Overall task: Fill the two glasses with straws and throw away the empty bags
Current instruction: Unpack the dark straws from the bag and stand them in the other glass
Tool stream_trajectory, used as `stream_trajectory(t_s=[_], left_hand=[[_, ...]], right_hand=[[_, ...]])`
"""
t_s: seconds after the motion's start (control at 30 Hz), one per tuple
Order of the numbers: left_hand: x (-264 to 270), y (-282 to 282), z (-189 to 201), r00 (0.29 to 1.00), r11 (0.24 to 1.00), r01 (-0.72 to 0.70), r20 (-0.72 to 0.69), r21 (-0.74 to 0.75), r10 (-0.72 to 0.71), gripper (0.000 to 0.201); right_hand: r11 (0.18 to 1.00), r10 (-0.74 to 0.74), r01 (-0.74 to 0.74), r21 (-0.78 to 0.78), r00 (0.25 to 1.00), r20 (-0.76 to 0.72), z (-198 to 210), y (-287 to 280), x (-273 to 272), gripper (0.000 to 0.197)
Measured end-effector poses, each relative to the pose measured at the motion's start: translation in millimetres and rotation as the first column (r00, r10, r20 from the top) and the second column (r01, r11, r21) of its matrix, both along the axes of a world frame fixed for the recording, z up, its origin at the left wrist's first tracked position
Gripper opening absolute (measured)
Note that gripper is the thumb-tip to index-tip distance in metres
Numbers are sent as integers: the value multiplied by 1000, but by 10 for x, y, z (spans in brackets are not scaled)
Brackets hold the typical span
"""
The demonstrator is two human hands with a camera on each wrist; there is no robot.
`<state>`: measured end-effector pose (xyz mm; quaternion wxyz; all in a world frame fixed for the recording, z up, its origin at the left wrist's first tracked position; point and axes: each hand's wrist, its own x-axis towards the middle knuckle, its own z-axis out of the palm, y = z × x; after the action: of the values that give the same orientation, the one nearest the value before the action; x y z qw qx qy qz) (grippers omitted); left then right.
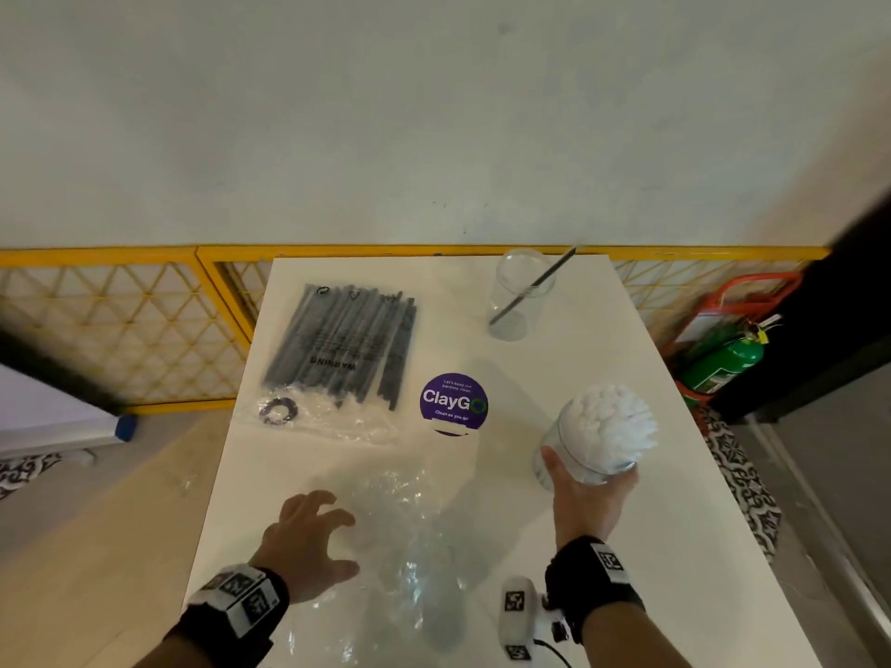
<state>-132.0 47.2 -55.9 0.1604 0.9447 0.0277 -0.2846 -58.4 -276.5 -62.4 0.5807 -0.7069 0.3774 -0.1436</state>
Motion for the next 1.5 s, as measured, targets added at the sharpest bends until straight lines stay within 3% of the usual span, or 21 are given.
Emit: stream_trajectory(t_s=[0.23, 0.37, 0.43, 0.5, 0.57, 0.6, 0.63, 0.7, 0.73, 0.77, 0.8, 0.87, 0.97, 1.0, 1.07, 1.17, 1.27, 1.33, 1.4, 1.47, 1.5], left_hand=[[-81, 277, 110, 987, 993, -111, 108, -44, 115, 60], [-130, 366, 234, 1000, 1000, 9, 10, 24, -9, 54], [-137, 413, 297, 998, 999, 40, -40, 20, -39, 45], [-114, 459, 368, 1000, 1000, -8, -23, -30, 8, 32], [-46, 516, 434, 996, 995, -68, 49, -70, 71, 15], [5, 546, 472, 992, 992, -87, 84, -94, 95, 10], [66, 570, 511, 986, 987, -101, 119, -128, 116, 7], [201, 588, 618, 974, 972, -121, 163, -202, 155, 8], [272, 598, 679, 969, 966, -130, 180, -224, 172, 10], [342, 605, 739, 965, 963, -135, 190, -235, 182, 13], [407, 614, 790, 965, 963, -135, 191, -233, 181, 16], [520, 634, 858, 971, 969, -123, 174, -215, 162, 21], [726, 654, 839, 980, 984, -97, 157, -147, 120, 26], [796, 646, 814, 988, 995, -73, 132, -64, 81, 30], [827, 666, 698, 1000, 985, -25, 5, 170, 25, 45], [469, 858, 360, 932, 964, -71, -326, 257, 156, 116], [-169, 1044, 159, 794, 976, -93, -578, 196, 192, 146], [-393, 987, 84, 794, 972, -112, -570, 205, 212, 143], [-323, 891, 26, 887, 968, -49, -434, 248, 156, 108], [-152, 831, 22, 942, 985, -112, -302, 129, 147, 55], [-71, 765, 2, 944, 974, -228, -246, 1, 221, 35]], right_hand=[[982, -96, 88, -165, 995, -41, -180, -695, -202, 104], [996, -41, 20, -87, 968, -248, -300, -966, -343, 111], [995, 57, -83, -45, 908, -416, -357, -915, -461, 109], [972, 99, -181, -152, 896, -432, -309, -665, -597, 72], [924, 244, -309, -226, 930, -276, -133, -201, -692, 35], [877, 385, -425, -224, 901, -201, -15, 77, -718, 32], [778, 561, -587, -224, 809, -175, 48, 317, -720, 39], [417, 831, -877, -238, 475, -291, 159, 758, -712, 65], [238, 867, -936, -258, 324, -378, 167, 927, -712, 72], [101, 865, -954, -283, 225, -448, 168, 1060, -719, 74], [21, 852, -956, -293, 171, -495, 170, 1161, -738, 73], [-18, 820, -952, -305, 160, -549, 152, 1249, -776, 69], [78, 774, -932, -355, 281, -567, 205, 1187, -713, 62], [95, 766, -921, -378, 310, -563, 251, 1140, -667, 60], [40, 775, -913, -406, 285, -564, 374, 1066, -604, 61], [-134, 828, -943, -303, 62, -557, 593, 1140, -645, 71], [-307, 843, -941, -143, -199, -500, 546, 1456, -852, 79], [-388, 820, -921, -21, -335, -464, 302, 1680, -973, 82], [-368, 814, -918, 148, -395, -425, 40, 1861, -1044, 96], [-249, 873, -936, 248, -328, -362, -97, 1991, -1038, 116], [-181, 909, -949, 257, -261, -325, -142, 2032, -1013, 122]])
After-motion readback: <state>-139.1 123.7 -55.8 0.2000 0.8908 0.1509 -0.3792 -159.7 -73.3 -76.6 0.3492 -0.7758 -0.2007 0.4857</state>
